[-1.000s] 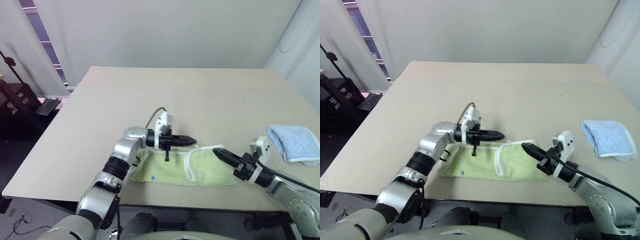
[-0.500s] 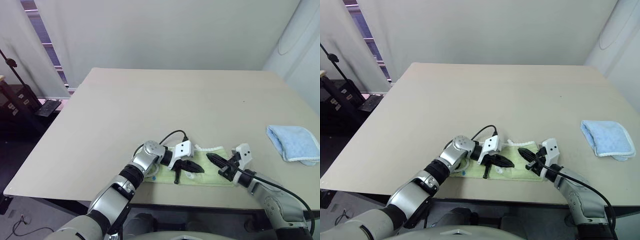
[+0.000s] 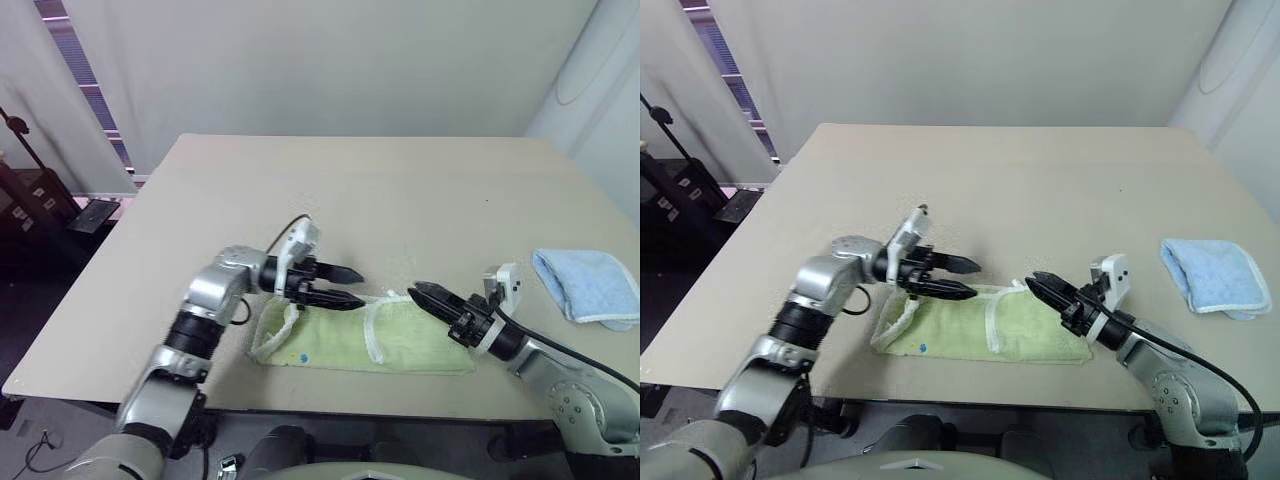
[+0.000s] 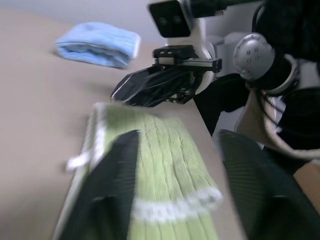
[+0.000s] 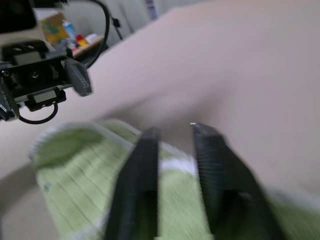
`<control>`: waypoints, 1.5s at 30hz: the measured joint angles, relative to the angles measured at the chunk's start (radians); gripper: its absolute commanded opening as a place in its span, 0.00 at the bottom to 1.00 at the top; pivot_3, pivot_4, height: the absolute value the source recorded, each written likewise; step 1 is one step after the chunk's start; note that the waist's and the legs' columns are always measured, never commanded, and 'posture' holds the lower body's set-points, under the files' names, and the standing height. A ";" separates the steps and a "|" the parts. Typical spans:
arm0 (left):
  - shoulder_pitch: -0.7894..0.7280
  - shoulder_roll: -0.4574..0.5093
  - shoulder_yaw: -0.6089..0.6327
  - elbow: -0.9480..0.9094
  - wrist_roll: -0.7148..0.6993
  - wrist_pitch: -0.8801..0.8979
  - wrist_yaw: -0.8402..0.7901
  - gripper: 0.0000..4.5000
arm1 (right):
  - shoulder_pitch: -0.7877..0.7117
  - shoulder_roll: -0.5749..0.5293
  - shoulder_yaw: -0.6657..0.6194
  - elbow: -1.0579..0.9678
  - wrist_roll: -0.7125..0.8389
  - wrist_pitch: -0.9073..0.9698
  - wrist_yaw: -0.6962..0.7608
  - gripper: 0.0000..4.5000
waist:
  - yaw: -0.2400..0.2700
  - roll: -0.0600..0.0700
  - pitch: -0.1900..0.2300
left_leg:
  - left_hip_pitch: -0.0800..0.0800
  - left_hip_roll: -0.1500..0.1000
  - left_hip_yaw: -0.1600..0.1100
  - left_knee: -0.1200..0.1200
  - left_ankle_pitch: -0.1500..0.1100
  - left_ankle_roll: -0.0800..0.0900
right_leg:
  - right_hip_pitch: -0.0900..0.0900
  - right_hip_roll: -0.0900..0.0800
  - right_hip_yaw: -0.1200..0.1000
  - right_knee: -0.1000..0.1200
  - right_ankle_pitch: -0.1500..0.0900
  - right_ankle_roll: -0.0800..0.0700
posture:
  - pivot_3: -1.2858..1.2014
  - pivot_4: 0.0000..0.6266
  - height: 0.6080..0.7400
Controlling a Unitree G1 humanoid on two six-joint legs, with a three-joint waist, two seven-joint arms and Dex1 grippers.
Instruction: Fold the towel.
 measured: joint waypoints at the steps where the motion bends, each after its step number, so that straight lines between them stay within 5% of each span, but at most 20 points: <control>1: 0.011 0.048 0.025 -0.027 -0.029 0.049 -0.004 0.93 | -0.015 0.001 0.002 -0.001 0.001 0.003 -0.007 0.51 | -0.001 0.000 0.001 | 0.000 0.000 0.000 0.000 0.000 0.000 | 0.000 0.000 0.000 0.000 0.000 -0.001 | 0.52 0.00 1.00; 2: 0.020 0.092 0.055 -0.050 -0.057 0.094 -0.006 1.00 | -0.029 0.001 0.001 0.000 0.001 0.004 -0.014 0.60 | 0.000 0.001 0.001 | 0.000 0.000 0.000 0.000 0.000 0.000 | 0.000 0.000 0.001 0.000 0.000 -0.001 | 0.52 0.00 1.00; 7: 0.089 0.265 0.168 -0.109 -0.156 0.250 0.012 1.00 | -0.074 -0.007 0.038 0.000 -0.001 0.010 0.007 0.99 | 0.002 0.001 0.001 | 0.000 0.000 0.000 -0.001 0.000 0.000 | 0.000 0.000 0.001 -0.001 -0.001 -0.003 | 0.52 0.00 1.00; 15: 0.326 0.454 0.229 -0.242 -0.244 0.483 0.096 1.00 | -0.153 -0.014 0.067 0.082 -0.018 0.056 0.014 0.99 | 0.007 0.002 0.003 | 0.000 0.000 0.002 -0.004 0.000 -0.001 | -0.001 -0.001 0.003 -0.001 -0.002 -0.004 | 0.52 0.00 1.00; 26: 0.283 0.525 0.226 -0.137 -0.348 0.894 0.245 1.00 | -0.197 0.026 0.069 0.113 0.038 0.216 -0.048 0.99 | 0.001 0.003 0.003 | 0.001 -0.001 0.002 -0.007 0.000 -0.001 | -0.003 -0.001 0.005 -0.002 -0.001 -0.005 | 0.52 0.00 1.00; 37: 0.271 0.485 0.170 -0.093 -0.380 1.009 0.312 1.00 | -0.222 0.059 0.067 0.132 0.040 0.253 -0.121 0.99 | 0.001 0.003 0.003 | 0.001 -0.001 0.002 -0.012 0.001 -0.003 | -0.006 -0.001 0.005 -0.001 -0.001 -0.005 | 0.52 0.00 1.00; 45: 0.189 0.344 0.154 0.041 -0.372 1.009 0.357 1.00 | -0.222 0.077 0.051 0.133 0.034 0.250 -0.171 0.99 | 0.010 0.007 0.001 | 0.001 -0.003 0.002 -0.011 0.002 -0.004 | -0.005 -0.003 0.005 -0.002 -0.001 -0.006 | 0.52 0.00 1.00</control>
